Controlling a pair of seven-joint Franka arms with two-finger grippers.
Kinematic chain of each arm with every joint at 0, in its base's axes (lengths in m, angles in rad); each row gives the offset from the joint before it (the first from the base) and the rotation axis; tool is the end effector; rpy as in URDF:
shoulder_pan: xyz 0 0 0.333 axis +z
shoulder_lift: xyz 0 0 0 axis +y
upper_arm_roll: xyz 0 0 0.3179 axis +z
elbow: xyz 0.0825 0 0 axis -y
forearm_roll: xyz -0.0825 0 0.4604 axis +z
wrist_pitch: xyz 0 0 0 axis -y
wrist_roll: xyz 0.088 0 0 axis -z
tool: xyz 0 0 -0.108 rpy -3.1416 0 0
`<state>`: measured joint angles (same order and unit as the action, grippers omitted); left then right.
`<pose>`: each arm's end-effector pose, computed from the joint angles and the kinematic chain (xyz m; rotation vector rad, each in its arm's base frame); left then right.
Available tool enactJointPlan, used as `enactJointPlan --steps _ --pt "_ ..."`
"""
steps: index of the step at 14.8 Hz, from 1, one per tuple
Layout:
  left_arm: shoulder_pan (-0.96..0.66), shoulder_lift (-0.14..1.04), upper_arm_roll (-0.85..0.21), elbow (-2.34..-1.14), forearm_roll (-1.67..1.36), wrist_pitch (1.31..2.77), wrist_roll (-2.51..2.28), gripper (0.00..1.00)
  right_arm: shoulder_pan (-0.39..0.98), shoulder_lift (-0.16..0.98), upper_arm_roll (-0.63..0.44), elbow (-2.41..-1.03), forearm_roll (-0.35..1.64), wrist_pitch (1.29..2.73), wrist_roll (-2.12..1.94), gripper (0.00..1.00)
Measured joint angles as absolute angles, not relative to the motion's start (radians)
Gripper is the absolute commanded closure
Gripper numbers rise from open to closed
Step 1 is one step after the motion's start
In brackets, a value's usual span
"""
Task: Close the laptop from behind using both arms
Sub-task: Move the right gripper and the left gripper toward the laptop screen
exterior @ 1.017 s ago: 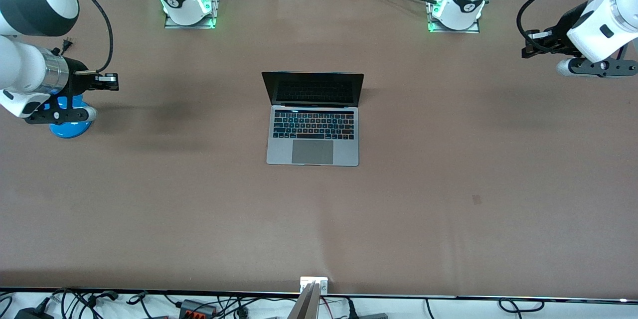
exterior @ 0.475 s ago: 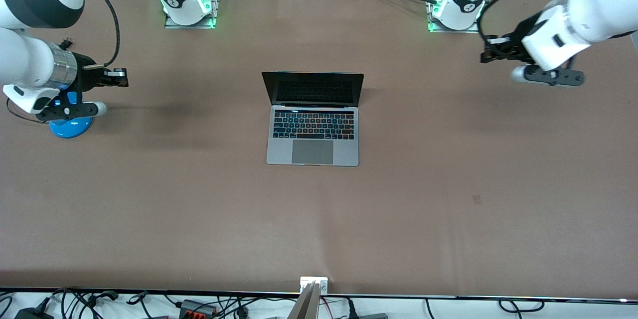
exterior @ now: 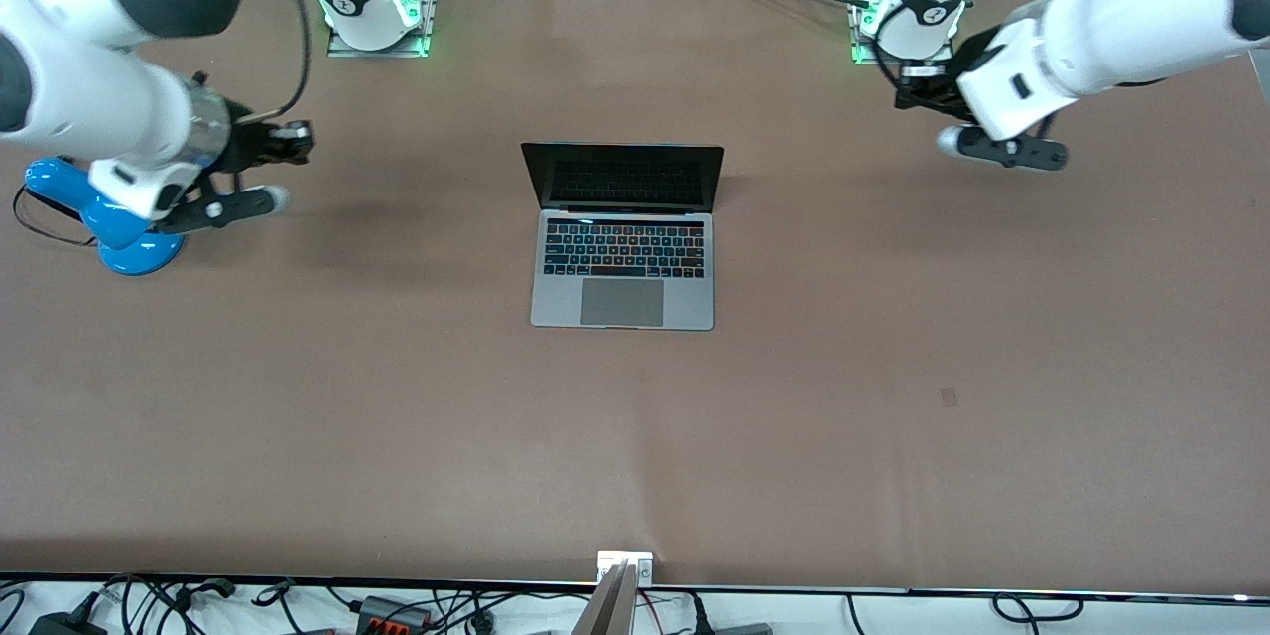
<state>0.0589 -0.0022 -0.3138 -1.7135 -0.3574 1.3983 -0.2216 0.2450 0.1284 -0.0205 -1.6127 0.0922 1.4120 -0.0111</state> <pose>0.5706 -0.1928 0.5460 2.8141 -0.0549 -0.5529 0.6201 0.1536 0.5108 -3.0228 -0.3565 0.5172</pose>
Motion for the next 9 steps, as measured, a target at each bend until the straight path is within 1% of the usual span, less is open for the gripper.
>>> enactJointPlan --steps 3,5,7,9 --pt "0.059 -0.020 -0.331 -1.785 -0.377 1.457 -0.229 1.00 0.284 0.119 -0.019 -1.637 0.097 1.410 -0.012 1.00" --pt "0.060 -0.023 -0.382 -1.824 -0.380 1.532 -0.237 1.00 0.353 0.098 -0.017 -1.685 0.115 1.424 0.019 1.00" --pt "0.059 -0.026 -0.448 -1.886 -0.381 1.626 -0.277 1.00 0.450 0.037 -0.014 -1.782 0.146 1.518 0.125 1.00" --pt "0.057 -0.027 -0.494 -1.938 -0.383 1.675 -0.294 1.00 0.506 -0.028 -0.012 -1.889 0.179 1.604 0.182 1.00"
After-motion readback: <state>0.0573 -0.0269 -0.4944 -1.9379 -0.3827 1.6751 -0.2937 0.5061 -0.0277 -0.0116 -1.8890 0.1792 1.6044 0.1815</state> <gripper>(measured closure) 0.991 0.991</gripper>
